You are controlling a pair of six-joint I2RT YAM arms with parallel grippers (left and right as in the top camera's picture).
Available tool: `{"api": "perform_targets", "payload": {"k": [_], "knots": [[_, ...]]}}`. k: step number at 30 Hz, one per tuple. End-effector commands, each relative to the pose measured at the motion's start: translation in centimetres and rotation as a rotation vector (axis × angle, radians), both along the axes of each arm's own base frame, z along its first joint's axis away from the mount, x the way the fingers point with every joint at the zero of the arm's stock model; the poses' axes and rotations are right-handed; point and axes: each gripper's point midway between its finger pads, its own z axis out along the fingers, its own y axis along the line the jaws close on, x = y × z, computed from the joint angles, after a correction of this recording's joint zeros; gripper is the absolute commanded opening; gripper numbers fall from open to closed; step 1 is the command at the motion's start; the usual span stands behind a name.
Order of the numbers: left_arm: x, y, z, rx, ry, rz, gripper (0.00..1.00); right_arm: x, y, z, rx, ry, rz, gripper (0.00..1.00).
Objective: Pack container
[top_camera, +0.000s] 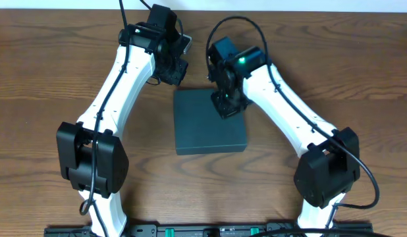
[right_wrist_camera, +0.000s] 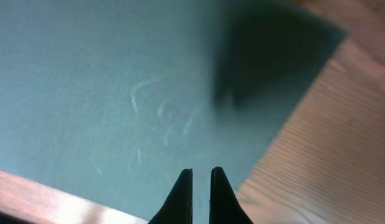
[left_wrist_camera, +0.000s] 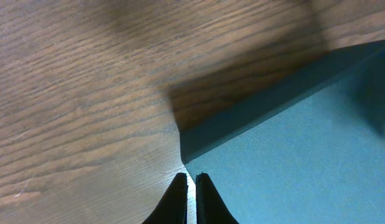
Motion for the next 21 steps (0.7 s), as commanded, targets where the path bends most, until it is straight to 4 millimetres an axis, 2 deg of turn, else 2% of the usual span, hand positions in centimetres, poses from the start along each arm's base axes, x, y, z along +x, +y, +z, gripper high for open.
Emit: {"api": "perform_targets", "payload": {"k": [1, 13, 21], "knots": [[0.4, -0.2, -0.1, -0.011, -0.001, -0.015, 0.06, -0.8, 0.2, -0.4, 0.006, 0.005, -0.005, 0.01], [-0.1, -1.1, -2.7, -0.023, 0.067, -0.033, 0.06, -2.0, -0.6, -4.0, -0.017, 0.044, -0.013, 0.01], [-1.2, -2.8, -4.6, -0.004, 0.122, -0.073, 0.06, -2.4, -0.8, -5.9, -0.018, 0.046, -0.013, 0.01]]}}
